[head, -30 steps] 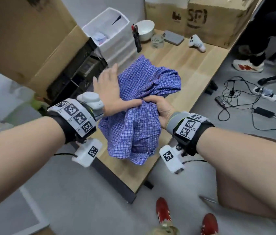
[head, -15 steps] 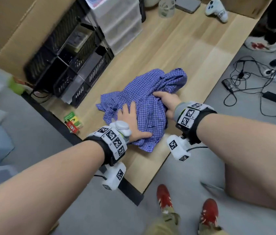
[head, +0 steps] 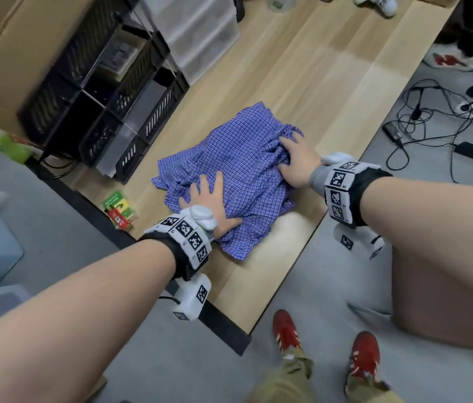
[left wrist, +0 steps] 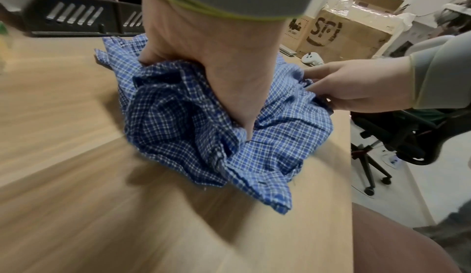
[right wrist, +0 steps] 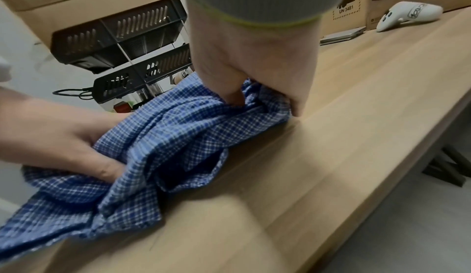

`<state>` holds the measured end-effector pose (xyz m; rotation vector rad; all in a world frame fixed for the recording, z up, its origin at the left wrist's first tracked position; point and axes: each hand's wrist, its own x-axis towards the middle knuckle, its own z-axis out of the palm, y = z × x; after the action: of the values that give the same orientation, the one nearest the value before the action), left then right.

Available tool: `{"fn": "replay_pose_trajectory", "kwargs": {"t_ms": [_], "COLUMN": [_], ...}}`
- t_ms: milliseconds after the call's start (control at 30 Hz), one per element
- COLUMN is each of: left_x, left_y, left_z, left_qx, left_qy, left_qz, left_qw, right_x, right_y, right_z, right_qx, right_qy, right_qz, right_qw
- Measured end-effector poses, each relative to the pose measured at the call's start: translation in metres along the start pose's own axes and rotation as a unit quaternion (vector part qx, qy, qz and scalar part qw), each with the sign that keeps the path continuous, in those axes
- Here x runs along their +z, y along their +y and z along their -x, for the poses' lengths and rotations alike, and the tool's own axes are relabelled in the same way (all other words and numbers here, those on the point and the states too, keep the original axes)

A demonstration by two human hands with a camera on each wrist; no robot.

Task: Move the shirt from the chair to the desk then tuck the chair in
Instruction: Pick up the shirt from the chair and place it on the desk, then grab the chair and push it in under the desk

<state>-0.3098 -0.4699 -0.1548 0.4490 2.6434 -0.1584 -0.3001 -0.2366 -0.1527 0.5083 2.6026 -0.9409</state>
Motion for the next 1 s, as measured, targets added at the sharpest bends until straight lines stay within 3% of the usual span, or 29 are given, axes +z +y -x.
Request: {"fn": "replay_pose_trajectory", "kwargs": {"t_ms": [267, 467, 600, 666, 800, 1000], "left_x": [0.008, -0.01, -0.039, -0.055, -0.091, -0.099], "left_y": [-0.019, -0.012, 0.01, 0.018, 0.068, 0.191], "left_z": [-0.001, 0.005, 0.015, 0.015, 0.014, 0.022], "left_qx": [-0.003, 0.017, 0.12, 0.165, 0.207, 0.284], "left_qy": [0.014, 0.042, 0.109, 0.125, 0.135, 0.113], "left_qz": [-0.022, -0.006, 0.047, 0.043, 0.02, -0.003], "left_qw": [1.0, 0.999, 0.986, 0.977, 0.969, 0.952], "right_x": [0.001, -0.015, -0.033, -0.039, -0.073, -0.121], "right_y": [-0.012, -0.008, 0.007, 0.011, 0.047, 0.146], "right_z": [0.001, 0.025, 0.043, 0.052, 0.082, 0.146], "right_qx": [-0.046, -0.015, 0.012, 0.039, 0.089, 0.135], "right_qy": [-0.047, 0.032, 0.055, 0.034, 0.004, 0.037], "right_qz": [-0.01, -0.085, -0.104, -0.103, -0.112, -0.109], "right_qw": [0.998, 0.996, 0.993, 0.993, 0.99, 0.984]}}
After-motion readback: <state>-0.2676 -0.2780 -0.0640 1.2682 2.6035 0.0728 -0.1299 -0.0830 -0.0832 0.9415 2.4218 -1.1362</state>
